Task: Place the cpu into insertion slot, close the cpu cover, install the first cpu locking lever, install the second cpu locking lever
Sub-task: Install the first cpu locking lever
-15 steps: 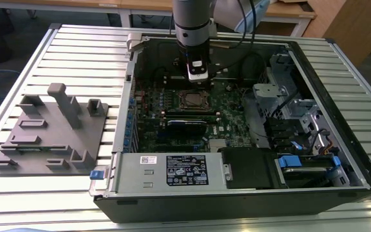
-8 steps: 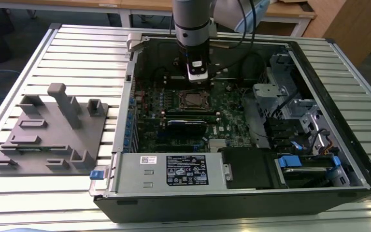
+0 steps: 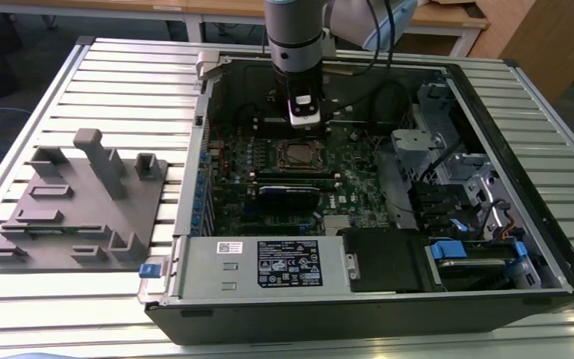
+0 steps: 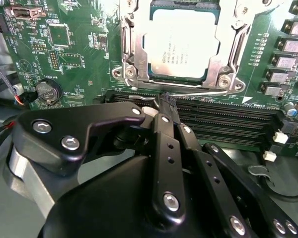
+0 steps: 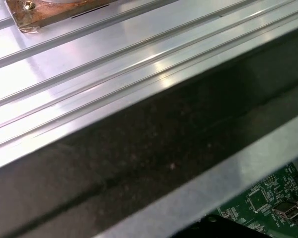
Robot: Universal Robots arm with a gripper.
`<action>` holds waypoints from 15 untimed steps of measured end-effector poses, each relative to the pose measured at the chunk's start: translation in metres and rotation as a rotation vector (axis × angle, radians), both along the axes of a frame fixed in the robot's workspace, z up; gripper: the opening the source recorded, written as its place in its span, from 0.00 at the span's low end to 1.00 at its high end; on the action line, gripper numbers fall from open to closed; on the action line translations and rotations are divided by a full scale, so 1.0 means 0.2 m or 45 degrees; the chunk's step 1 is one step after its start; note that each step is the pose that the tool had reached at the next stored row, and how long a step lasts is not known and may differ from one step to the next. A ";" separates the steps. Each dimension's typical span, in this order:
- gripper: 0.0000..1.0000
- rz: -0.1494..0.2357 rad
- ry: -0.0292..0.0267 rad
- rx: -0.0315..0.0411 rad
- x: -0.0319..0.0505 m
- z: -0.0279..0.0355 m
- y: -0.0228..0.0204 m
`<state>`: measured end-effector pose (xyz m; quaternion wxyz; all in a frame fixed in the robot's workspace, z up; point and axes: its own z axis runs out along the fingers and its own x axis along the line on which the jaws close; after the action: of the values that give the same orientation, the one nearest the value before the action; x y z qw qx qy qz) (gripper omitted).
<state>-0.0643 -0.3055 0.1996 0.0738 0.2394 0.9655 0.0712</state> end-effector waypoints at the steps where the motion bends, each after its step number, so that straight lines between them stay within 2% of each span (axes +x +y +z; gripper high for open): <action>1: 0.10 0.000 -0.0001 -0.0001 0.000 0.000 0.000; 7: 0.10 0.014 -0.0051 -0.0001 -0.002 -0.006 -0.001; 15: 0.10 0.016 -0.0055 0.0004 -0.002 -0.009 -0.002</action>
<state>-0.0648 -0.3059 0.1978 0.0754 0.2331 0.9668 0.0723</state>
